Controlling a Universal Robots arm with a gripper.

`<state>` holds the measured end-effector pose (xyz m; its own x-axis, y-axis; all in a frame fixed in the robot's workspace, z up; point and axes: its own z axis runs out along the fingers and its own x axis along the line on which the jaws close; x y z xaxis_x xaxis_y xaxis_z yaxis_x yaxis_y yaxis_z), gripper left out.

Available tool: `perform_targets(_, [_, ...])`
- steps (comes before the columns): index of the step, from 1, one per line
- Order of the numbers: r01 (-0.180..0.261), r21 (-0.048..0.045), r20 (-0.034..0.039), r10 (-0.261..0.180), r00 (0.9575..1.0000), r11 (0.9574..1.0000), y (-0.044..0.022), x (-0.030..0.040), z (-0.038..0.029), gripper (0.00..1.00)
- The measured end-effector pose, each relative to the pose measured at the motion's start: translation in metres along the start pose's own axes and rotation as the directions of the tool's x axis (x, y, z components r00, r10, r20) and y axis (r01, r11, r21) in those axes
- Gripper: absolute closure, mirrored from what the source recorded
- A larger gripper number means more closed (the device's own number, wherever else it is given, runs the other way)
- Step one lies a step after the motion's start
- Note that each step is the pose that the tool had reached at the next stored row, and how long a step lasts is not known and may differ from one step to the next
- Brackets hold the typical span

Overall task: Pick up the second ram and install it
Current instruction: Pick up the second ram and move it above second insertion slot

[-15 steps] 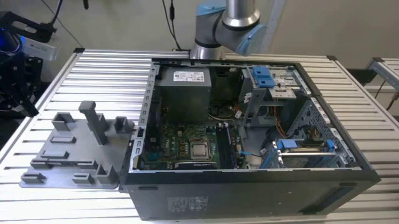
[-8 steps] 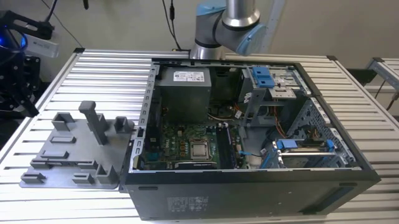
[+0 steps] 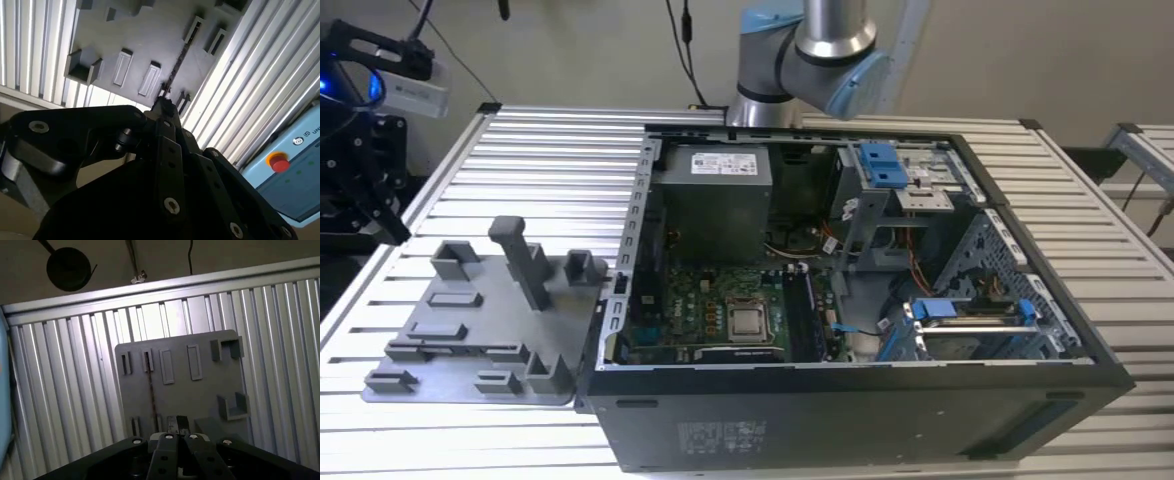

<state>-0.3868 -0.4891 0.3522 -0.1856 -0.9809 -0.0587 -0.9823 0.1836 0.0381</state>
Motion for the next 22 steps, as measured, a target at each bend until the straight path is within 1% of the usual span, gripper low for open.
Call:
perform_targets(6, [0.000,0.0000,0.0000,0.000,1.0000,1.0000,-0.0001,0.0001,0.0000,0.89])
perform_targets(7, [0.000,0.0000,0.0000,0.000,1.0000,1.0000,-0.0001,0.0001,0.0000,0.88])
perform_targets(8, [0.000,0.0000,0.0000,0.000,1.0000,1.0000,0.0000,0.0001,0.0000,0.82])
perform_targets(9, [0.000,0.0000,0.0000,0.000,1.0000,1.0000,0.0000,0.0001,0.0000,0.82])
perform_targets(11, [0.000,0.0000,0.0000,0.000,1.0000,1.0000,-0.0001,0.0002,0.0000,0.70])
perform_targets(12, [0.000,0.0000,0.0000,0.000,1.0000,1.0000,0.0000,0.0002,0.0000,0.70])
perform_targets(14, [0.000,0.0000,0.0000,0.000,1.0000,1.0000,0.0000,0.0002,0.0000,0.58])
perform_targets(15, [0.000,0.0000,0.0000,0.000,1.0000,1.0000,-0.0001,0.0002,0.0000,0.58])
perform_targets(16, [0.000,0.0000,0.0000,0.000,1.0000,1.0000,-0.0001,0.0002,0.0000,0.52])
perform_targets(22, [0.000,0.0001,0.0002,0.000,1.0000,1.0000,-0.0001,0.0003,0.0009,0.52])
